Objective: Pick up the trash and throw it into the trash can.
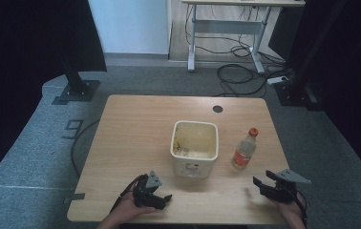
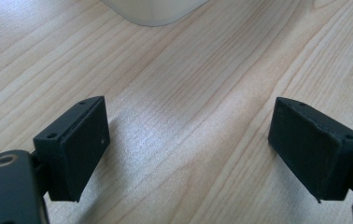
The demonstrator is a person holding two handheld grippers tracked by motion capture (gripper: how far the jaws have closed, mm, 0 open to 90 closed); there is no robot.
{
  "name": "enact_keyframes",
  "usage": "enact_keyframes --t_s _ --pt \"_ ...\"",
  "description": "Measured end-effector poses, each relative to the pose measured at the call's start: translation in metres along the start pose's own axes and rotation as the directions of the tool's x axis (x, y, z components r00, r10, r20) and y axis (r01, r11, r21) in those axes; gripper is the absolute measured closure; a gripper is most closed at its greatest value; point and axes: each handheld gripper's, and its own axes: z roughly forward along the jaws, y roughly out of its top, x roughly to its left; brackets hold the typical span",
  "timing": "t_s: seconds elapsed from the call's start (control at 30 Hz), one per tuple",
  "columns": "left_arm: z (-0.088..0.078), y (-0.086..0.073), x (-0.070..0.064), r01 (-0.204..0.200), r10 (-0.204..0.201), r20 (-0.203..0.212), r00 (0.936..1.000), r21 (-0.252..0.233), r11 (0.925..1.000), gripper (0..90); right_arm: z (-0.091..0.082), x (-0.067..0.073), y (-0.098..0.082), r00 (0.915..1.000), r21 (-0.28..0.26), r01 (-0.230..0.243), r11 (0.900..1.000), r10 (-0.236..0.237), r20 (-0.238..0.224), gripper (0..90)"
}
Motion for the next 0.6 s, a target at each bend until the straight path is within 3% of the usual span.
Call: enact_keyframes --t_s 0.23,0.6 --pt "-0.0013 -0.0014 -0.0011 0.003 -0.003 -0.001 1.0000 -0.001 1.0000 12.8 0.0057 0.0074 0.0013 0.9987 0.023 0.046 0.999 -0.045 -0.023 31.7" --pt "0.0019 0.0018 0.0003 -0.015 0.015 0.013 0.9998 0.007 0.9999 10.3 -0.0040 -0.0006 -0.0015 0.9998 0.006 0.020 1.000 -0.020 -0.007 31.6"
